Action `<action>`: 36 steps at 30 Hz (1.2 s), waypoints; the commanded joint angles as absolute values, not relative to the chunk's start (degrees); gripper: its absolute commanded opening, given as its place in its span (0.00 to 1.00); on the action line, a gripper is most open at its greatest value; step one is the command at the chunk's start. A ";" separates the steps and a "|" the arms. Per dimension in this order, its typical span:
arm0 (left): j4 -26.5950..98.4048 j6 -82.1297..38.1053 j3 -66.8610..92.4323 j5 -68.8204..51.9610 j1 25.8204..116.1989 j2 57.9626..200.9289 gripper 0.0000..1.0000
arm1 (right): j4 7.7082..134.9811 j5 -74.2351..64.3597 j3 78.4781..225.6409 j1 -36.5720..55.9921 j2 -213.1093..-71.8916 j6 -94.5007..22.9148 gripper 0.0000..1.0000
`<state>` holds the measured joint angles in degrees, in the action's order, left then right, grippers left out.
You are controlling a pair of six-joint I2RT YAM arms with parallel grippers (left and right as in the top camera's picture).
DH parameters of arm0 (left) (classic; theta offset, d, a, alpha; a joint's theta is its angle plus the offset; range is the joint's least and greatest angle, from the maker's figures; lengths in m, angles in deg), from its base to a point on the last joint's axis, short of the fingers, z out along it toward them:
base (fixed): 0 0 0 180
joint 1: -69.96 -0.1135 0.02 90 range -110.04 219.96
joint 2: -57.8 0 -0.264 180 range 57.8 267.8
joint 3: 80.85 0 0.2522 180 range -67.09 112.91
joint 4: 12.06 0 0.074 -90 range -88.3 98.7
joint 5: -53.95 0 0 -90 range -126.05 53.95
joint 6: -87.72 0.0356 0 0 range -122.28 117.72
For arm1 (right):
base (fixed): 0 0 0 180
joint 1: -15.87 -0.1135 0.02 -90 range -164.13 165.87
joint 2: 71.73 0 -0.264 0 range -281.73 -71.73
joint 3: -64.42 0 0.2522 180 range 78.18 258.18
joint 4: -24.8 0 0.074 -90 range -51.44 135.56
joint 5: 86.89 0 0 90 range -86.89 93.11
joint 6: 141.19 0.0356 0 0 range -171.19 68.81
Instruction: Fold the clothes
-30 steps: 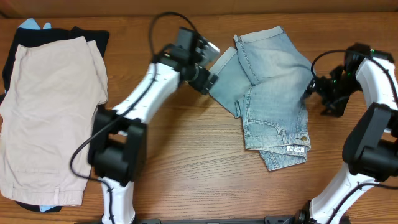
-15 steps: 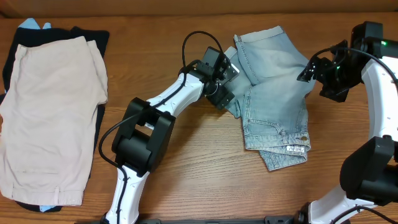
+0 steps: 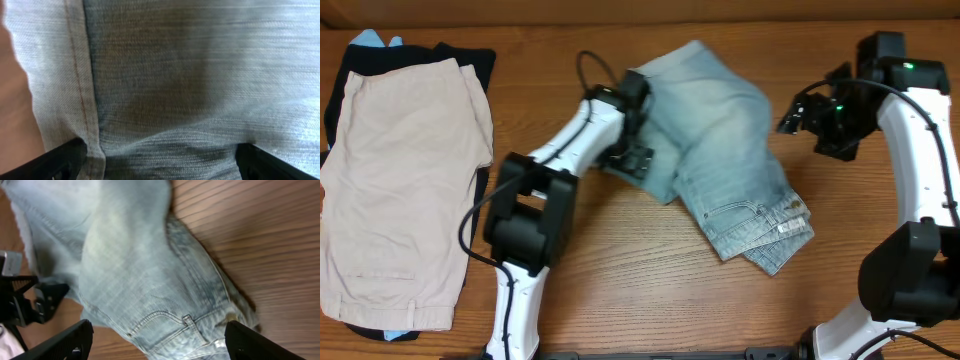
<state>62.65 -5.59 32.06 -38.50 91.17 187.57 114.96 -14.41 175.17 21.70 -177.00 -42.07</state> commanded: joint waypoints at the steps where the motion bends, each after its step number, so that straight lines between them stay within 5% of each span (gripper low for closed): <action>1: 69.44 -9.17 27.50 -43.47 83.54 193.58 1.00 | 114.85 -11.68 175.54 18.22 -176.63 -39.22 0.89; 14: 78.06 -5.48 31.32 -37.50 74.47 190.39 1.00 | 115.44 -11.11 171.35 10.57 -175.43 -35.90 0.87; 27: 77.68 -6.77 40.54 -35.97 74.54 166.55 1.00 | 120.73 -7.59 170.67 8.26 -157.18 -31.33 0.84; 36: 75.11 -4.17 40.08 -36.01 74.52 161.65 1.00 | 113.71 -7.77 150.02 -0.75 -149.61 -26.22 0.84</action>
<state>75.98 -5.87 40.83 -36.78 74.80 159.90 116.12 -8.01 157.03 2.18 -149.88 -29.06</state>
